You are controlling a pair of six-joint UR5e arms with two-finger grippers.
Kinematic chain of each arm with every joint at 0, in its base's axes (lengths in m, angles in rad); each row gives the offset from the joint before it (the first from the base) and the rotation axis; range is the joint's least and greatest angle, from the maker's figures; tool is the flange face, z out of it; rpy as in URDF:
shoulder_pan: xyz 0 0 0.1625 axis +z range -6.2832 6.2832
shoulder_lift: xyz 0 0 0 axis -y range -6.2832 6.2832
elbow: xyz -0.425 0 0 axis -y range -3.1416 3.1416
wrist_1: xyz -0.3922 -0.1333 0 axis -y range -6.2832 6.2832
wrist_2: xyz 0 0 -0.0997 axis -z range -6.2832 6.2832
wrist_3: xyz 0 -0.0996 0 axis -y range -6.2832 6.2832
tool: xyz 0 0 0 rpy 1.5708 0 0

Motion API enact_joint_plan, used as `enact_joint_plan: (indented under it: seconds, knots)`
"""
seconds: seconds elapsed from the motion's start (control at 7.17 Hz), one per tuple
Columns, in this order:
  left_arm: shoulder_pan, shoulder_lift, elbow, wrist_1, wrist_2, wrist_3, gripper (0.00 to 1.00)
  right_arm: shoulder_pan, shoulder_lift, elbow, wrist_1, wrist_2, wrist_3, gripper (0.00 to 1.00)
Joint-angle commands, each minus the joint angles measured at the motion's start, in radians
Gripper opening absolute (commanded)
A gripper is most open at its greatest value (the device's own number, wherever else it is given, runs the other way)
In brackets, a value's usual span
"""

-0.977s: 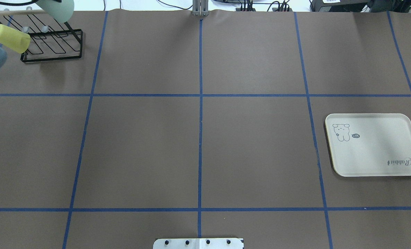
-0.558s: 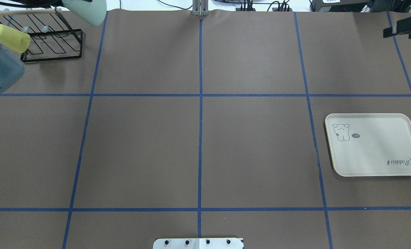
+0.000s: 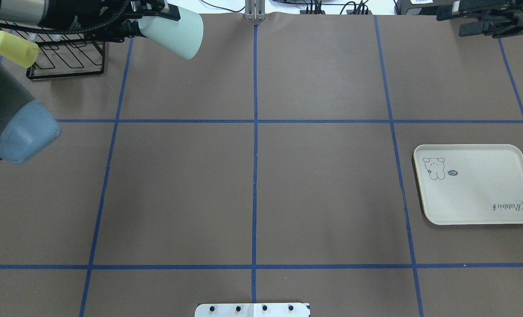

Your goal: Left arm grabs green cup and hands to right arm on tray

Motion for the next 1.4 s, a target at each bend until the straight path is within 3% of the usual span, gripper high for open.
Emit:
enact_joint_plan:
  seconds: [0.0,0.28,0.56,0.98,1.26]
  knots:
    - [0.031,-0.01,-0.066,-0.038,0.0,-0.097,0.03,-0.076,0.04,0.002,0.21,-0.106,0.216,1.0]
    - [0.041,-0.01,-0.06,-0.173,0.0,-0.238,0.03,-0.176,0.045,0.002,0.464,-0.243,0.401,1.0]
    - [0.079,-0.037,-0.068,-0.215,-0.002,-0.306,0.03,-0.3,0.048,0.005,0.693,-0.408,0.551,1.0]
    - [0.109,-0.047,-0.083,-0.3,-0.002,-0.397,0.06,-0.493,0.059,0.02,0.867,-0.635,0.616,1.0]
    - [0.111,-0.051,-0.085,-0.298,-0.002,-0.397,0.06,-0.588,0.11,0.014,0.915,-0.681,0.615,1.0]
